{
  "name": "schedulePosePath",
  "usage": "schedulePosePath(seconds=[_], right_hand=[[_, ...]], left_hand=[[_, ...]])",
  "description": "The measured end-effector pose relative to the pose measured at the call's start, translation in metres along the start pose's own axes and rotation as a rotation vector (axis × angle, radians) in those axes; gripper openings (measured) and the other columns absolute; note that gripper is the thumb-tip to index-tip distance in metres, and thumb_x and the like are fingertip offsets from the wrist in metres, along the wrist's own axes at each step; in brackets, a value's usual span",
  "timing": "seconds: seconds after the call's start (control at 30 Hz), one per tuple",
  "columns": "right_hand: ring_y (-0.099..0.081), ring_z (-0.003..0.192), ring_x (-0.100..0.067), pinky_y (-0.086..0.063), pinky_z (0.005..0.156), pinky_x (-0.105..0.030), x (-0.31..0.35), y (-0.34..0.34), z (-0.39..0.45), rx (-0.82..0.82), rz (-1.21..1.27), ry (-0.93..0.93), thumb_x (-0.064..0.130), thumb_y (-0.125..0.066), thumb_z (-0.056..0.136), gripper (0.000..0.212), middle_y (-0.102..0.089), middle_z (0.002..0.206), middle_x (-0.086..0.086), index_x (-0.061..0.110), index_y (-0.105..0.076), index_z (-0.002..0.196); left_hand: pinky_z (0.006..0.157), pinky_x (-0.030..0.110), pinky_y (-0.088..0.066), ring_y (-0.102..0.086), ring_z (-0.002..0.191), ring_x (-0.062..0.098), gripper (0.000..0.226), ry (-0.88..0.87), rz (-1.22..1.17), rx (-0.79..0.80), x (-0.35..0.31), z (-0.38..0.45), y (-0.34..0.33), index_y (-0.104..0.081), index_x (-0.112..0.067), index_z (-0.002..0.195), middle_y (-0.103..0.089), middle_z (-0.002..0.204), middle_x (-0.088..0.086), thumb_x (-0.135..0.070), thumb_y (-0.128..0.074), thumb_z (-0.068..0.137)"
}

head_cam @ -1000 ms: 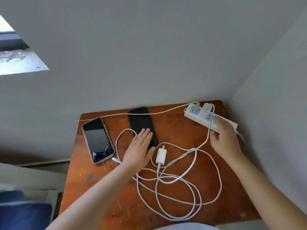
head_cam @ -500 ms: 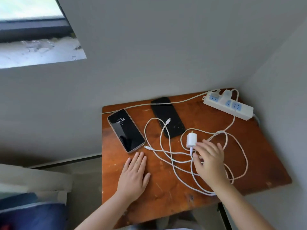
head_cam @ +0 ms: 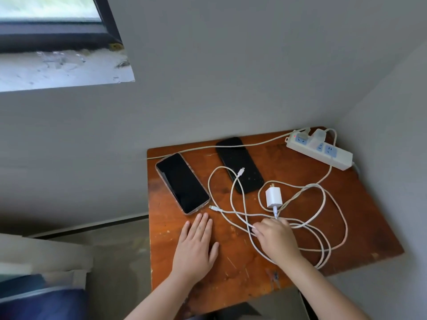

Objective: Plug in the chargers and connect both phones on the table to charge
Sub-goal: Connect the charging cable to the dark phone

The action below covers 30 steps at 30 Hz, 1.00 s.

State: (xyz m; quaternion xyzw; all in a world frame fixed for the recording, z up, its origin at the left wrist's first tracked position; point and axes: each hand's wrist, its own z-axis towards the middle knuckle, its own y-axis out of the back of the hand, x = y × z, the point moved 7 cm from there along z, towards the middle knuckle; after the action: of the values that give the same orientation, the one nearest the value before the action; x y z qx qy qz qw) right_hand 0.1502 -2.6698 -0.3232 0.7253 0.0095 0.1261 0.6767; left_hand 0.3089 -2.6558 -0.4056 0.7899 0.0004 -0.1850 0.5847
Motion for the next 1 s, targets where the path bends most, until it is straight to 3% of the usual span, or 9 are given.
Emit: schedulePosePath(seconds=[0.27, 0.43, 0.5, 0.6, 0.73, 0.83, 0.87, 0.93, 1.0], right_hand=[[-0.062, 0.045, -0.018, -0.057, 0.054, -0.039, -0.021, -0.008, -0.016, 0.085, 0.109, 0.074, 0.014, -0.086, 0.058, 0.019, -0.065, 0.047, -0.003, 0.01, -0.068, 0.054], [-0.07, 0.067, -0.023, -0.058, 0.063, -0.036, -0.014, -0.001, -0.005, -0.021, 0.151, 0.108, 0.009, -0.086, 0.057, 0.025, -0.074, 0.071, -0.007, 0.008, -0.073, 0.078], [-0.069, 0.079, -0.026, -0.057, 0.07, -0.036, -0.004, -0.002, 0.01, -0.039, 0.15, 0.118, 0.007, -0.077, 0.069, 0.023, -0.074, 0.085, -0.01, 0.006, -0.071, 0.091], [-0.055, 0.106, -0.024, -0.044, 0.09, -0.035, 0.01, -0.021, 0.033, 0.055, 0.098, 0.104, 0.022, -0.053, 0.091, 0.028, -0.065, 0.114, -0.009, 0.011, -0.059, 0.116], [-0.05, 0.103, -0.022, -0.041, 0.088, -0.033, 0.022, -0.031, 0.051, 0.076, -0.016, 0.142, 0.023, -0.047, 0.094, 0.024, -0.062, 0.112, -0.008, 0.011, -0.061, 0.11], [-0.053, 0.1, -0.02, -0.042, 0.087, -0.03, 0.02, -0.024, 0.058, 0.075, 0.058, 0.16, 0.017, -0.046, 0.094, 0.021, -0.063, 0.11, -0.008, 0.009, -0.062, 0.104], [-0.055, 0.098, -0.02, -0.043, 0.084, -0.028, 0.013, -0.018, 0.062, 0.058, 0.161, 0.132, 0.015, -0.045, 0.094, 0.019, -0.063, 0.108, -0.008, 0.009, -0.061, 0.103], [-0.059, 0.094, -0.018, -0.043, 0.075, -0.018, -0.008, 0.0, 0.071, 0.046, 0.42, 0.018, 0.011, -0.046, 0.093, 0.017, -0.064, 0.106, -0.009, 0.008, -0.058, 0.105], [-0.06, 0.085, -0.013, -0.041, 0.066, -0.007, -0.037, 0.016, 0.083, 0.032, 0.593, -0.086, 0.008, -0.047, 0.093, 0.022, -0.064, 0.106, -0.009, 0.008, -0.054, 0.114]], left_hand=[[0.103, 0.031, 0.025, 0.025, 0.126, 0.007, 0.063, 0.01, 0.008, 0.003, -0.001, -0.001, 0.002, 0.006, -0.026, 0.14, 0.002, 0.154, -0.005, -0.058, -0.01, 0.088], [0.103, 0.03, 0.025, 0.023, 0.127, 0.006, 0.077, 0.014, 0.014, 0.006, -0.004, -0.002, 0.006, 0.005, -0.028, 0.14, 0.002, 0.154, -0.006, -0.065, 0.011, 0.073], [0.104, 0.029, 0.024, 0.023, 0.128, 0.005, 0.072, 0.028, 0.023, -0.005, -0.003, -0.003, 0.007, 0.005, -0.028, 0.141, 0.003, 0.154, -0.007, -0.064, 0.006, 0.078], [0.104, 0.029, 0.023, 0.023, 0.127, 0.005, 0.063, 0.045, 0.036, 0.008, -0.002, -0.003, 0.005, 0.003, -0.029, 0.141, 0.002, 0.154, -0.007, -0.058, -0.01, 0.087], [0.105, 0.029, 0.022, 0.022, 0.128, 0.004, 0.063, 0.051, 0.015, 0.003, -0.005, -0.003, 0.008, 0.003, -0.029, 0.141, 0.003, 0.153, -0.008, -0.059, -0.007, 0.086], [0.104, 0.025, 0.022, 0.018, 0.131, 0.005, 0.059, 0.05, 0.019, -0.021, -0.006, -0.006, 0.012, 0.0, -0.029, 0.141, 0.002, 0.153, -0.007, -0.055, -0.015, 0.09], [0.104, 0.024, 0.022, 0.01, 0.134, 0.006, 0.057, 0.021, 0.027, -0.091, -0.009, -0.007, 0.018, -0.009, -0.027, 0.141, -0.007, 0.153, -0.006, -0.053, -0.014, 0.091], [0.106, 0.015, 0.011, -0.035, 0.129, 0.008, 0.054, 0.011, 0.008, -0.15, -0.015, -0.008, 0.036, -0.045, -0.023, 0.129, -0.046, 0.137, -0.004, -0.047, -0.01, 0.094], [0.1, 0.02, -0.029, -0.059, 0.108, 0.014, 0.037, -0.072, -0.018, -0.274, -0.027, 0.0, 0.054, -0.06, -0.02, 0.113, -0.063, 0.118, -0.003, -0.038, -0.034, 0.094]])
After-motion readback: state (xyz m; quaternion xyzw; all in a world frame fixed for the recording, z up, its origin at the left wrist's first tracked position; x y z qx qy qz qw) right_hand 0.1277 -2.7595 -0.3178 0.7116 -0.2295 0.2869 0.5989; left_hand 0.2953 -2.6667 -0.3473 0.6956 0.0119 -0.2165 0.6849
